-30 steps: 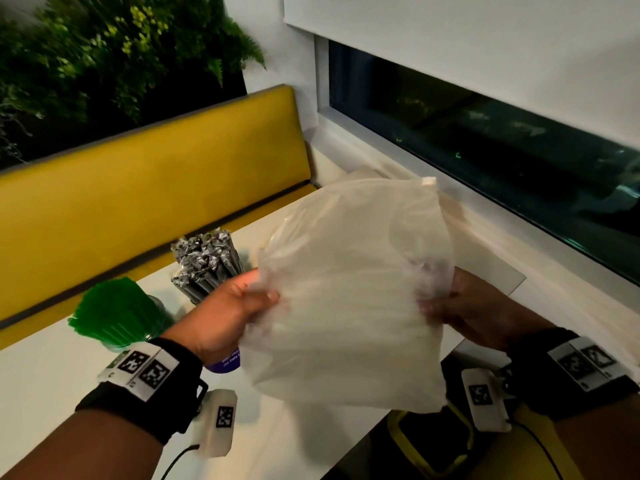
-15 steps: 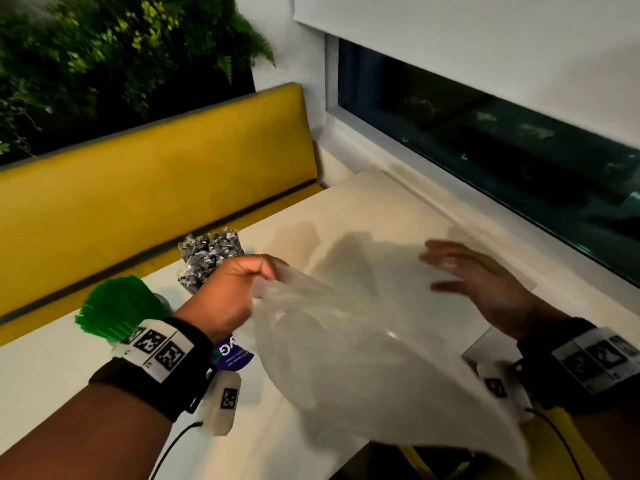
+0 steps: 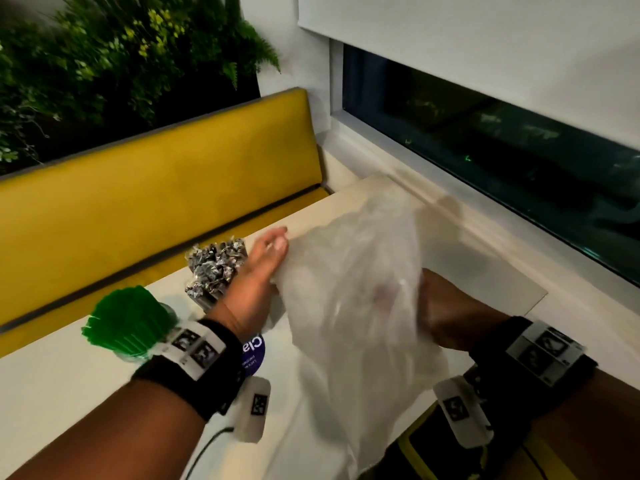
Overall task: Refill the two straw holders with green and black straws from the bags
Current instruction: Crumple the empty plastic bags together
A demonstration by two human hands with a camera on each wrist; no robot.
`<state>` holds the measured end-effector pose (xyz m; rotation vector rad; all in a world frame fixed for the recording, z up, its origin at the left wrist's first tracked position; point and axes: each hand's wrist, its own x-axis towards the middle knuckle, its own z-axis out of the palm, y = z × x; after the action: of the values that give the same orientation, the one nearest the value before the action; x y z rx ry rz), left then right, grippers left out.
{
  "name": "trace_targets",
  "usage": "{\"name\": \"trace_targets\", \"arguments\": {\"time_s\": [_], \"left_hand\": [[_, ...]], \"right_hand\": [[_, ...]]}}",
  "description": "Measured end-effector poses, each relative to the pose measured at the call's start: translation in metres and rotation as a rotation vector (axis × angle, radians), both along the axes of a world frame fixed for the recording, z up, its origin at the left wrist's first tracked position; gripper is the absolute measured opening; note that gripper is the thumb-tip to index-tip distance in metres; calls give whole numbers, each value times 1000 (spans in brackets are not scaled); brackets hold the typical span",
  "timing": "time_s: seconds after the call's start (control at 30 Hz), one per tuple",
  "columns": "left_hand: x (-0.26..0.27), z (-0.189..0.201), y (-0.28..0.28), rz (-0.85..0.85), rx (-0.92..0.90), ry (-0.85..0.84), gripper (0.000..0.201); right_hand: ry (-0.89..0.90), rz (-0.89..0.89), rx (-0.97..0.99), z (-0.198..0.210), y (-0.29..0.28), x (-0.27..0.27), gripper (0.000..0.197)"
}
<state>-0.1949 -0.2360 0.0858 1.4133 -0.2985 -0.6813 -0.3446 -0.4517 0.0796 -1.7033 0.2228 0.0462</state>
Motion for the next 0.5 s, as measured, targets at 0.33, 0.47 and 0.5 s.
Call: {"name": "trace_targets", "arguments": {"time_s": [0.33, 0.47, 0.5], "left_hand": [[-45, -36, -22, -355, 84, 21, 85], [-40, -35, -30, -335, 121, -190, 91], [-36, -36, -28, -331, 131, -189, 84]], "right_hand": [[-256, -348, -266, -26, 15, 17, 19], [-250, -360, -201, -20, 21, 18, 25], [-201, -324, -124, -18, 18, 19, 22]]}}
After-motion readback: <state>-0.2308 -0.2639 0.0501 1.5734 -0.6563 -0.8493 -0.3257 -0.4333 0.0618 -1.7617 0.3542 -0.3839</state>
